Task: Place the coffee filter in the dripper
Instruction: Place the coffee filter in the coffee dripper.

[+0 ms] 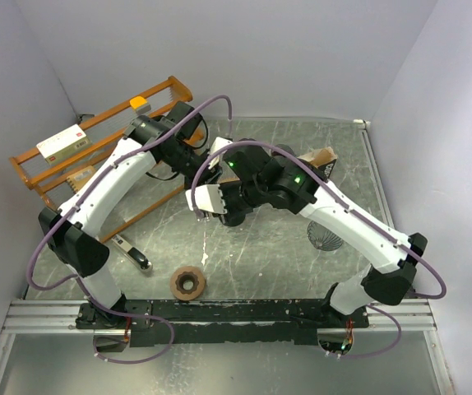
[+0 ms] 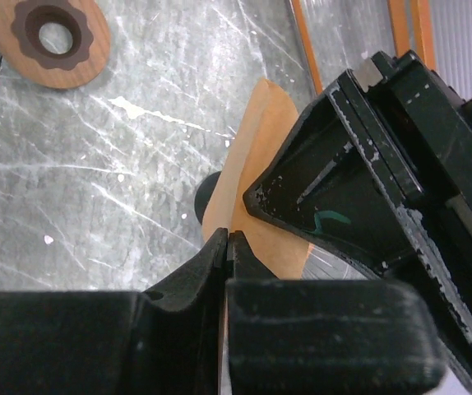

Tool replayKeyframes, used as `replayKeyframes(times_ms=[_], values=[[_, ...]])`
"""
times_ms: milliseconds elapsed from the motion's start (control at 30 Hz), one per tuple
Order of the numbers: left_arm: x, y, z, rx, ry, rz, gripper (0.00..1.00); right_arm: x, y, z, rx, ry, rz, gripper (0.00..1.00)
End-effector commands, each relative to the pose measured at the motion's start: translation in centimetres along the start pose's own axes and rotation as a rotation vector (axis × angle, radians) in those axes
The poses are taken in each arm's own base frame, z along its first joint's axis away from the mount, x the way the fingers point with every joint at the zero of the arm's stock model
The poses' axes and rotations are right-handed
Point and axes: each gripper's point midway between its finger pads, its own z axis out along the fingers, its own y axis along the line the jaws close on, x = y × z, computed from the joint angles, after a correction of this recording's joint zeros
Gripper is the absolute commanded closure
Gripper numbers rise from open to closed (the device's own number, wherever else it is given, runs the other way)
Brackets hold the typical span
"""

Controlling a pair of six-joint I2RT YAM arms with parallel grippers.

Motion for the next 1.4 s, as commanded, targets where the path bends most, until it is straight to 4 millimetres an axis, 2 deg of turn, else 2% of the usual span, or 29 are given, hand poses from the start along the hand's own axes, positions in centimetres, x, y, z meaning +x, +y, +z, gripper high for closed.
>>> replayKeyframes(times_ms=[0, 100, 267, 500, 533, 733, 800, 1033, 1233, 1367], values=[[-2.1, -0.1, -1.5, -0.058, -0.069, 0.063, 0.57, -0.4, -0.8, -0.8, 0.054, -0.041, 0.045, 1.00], [-2.7, 0.0, -1.7, -0.066, -0.085, 0.072, 0.61, -0.1, -0.8, -1.0, 0.060, -0.041, 0.055, 1.00], [-3.6, 0.6, -2.1, -0.095, -0.119, 0.080, 0.62, 0.7, -0.9, -1.0, 0.069, -0.032, 0.068, 1.00], [-4.8, 1.8, -2.1, -0.128, -0.140, 0.093, 0.91, 1.7, -2.3, -1.6, 0.133, -0.024, 0.089, 1.00], [-5.1, 2.0, -2.2, -0.132, -0.144, 0.099, 0.93, 1.8, -2.6, -1.7, 0.142, -0.024, 0.092, 1.00], [-6.7, 3.1, -2.5, -0.150, -0.174, 0.123, 0.93, 2.8, -3.9, -2.1, 0.180, -0.019, 0.106, 1.00], [-6.9, 4.0, -2.0, -0.155, -0.171, 0.122, 0.93, 3.5, -4.0, -2.0, 0.181, -0.013, 0.121, 1.00], [-6.1, 5.7, -0.7, -0.154, -0.133, 0.097, 0.93, 5.5, -4.3, -1.9, 0.202, -0.024, 0.166, 1.00], [-6.0, 6.9, -0.3, -0.178, -0.123, 0.092, 0.93, 7.5, -4.2, -0.7, 0.205, -0.043, 0.217, 1.00], [-5.8, 7.7, -0.1, -0.193, -0.112, 0.083, 0.93, 8.1, -4.3, -0.4, 0.218, -0.064, 0.232, 1.00]])
